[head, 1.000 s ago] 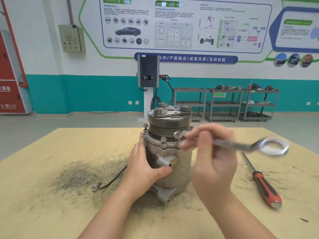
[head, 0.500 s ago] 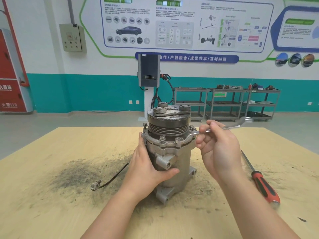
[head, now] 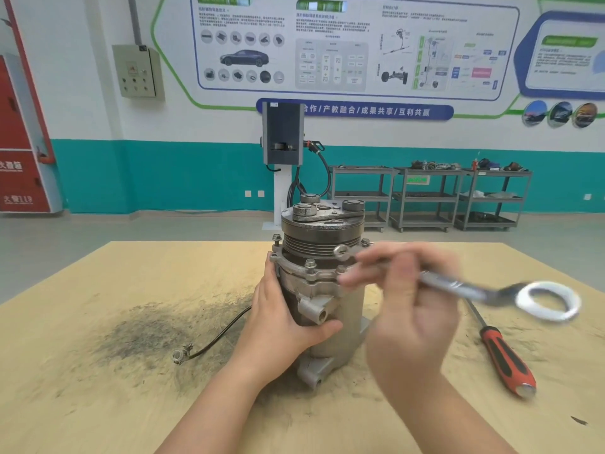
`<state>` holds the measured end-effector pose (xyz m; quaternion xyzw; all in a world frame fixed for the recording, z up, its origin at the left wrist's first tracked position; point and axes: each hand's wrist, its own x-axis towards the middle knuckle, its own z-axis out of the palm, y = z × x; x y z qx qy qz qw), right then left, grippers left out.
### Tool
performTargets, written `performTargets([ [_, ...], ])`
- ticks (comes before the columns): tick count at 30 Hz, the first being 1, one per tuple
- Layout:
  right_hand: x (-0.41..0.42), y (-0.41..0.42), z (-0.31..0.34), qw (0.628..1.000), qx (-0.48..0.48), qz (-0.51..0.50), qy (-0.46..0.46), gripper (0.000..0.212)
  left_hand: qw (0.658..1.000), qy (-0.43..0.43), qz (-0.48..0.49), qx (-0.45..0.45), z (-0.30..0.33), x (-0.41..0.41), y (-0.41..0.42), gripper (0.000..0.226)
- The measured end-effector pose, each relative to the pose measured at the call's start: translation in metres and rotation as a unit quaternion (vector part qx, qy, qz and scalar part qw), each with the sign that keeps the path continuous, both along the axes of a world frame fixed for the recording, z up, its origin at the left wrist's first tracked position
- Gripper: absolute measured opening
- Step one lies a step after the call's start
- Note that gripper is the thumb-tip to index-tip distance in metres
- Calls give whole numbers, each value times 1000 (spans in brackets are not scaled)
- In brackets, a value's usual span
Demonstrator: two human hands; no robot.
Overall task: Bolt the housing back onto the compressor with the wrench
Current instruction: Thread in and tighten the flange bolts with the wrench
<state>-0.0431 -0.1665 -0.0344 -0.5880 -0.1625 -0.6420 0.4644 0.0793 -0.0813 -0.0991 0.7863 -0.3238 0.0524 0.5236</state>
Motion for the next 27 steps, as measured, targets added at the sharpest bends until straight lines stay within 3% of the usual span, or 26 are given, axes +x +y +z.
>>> performTargets([
  [2, -5, -15, 12, 989, 138, 55, 21, 16, 1000, -2, -2, 0, 0, -1, 1, 127],
  [5, -5, -35, 17, 928, 310, 185, 89, 20, 1000, -1, -8, 0, 1, -1, 1, 128],
  [9, 2, -46, 17, 855, 400, 293, 148, 17, 1000, -1, -13, -7, 1, -1, 1, 129],
  [15, 5, -51, 20, 883, 343, 267, 175, 18, 1000, 2, -15, -4, 1, -2, 2, 129],
  [23, 8, -37, 5, 932, 307, 170, 93, 19, 1000, -1, -11, 0, 3, -3, 2, 130],
  [25, 8, -21, -7, 969, 232, 80, 27, 18, 1000, -5, -1, 7, 1, -3, 2, 130],
  [27, 9, -6, -18, 997, 81, -18, 2, 20, 1000, -3, 9, 13, 0, -2, 1, 131],
])
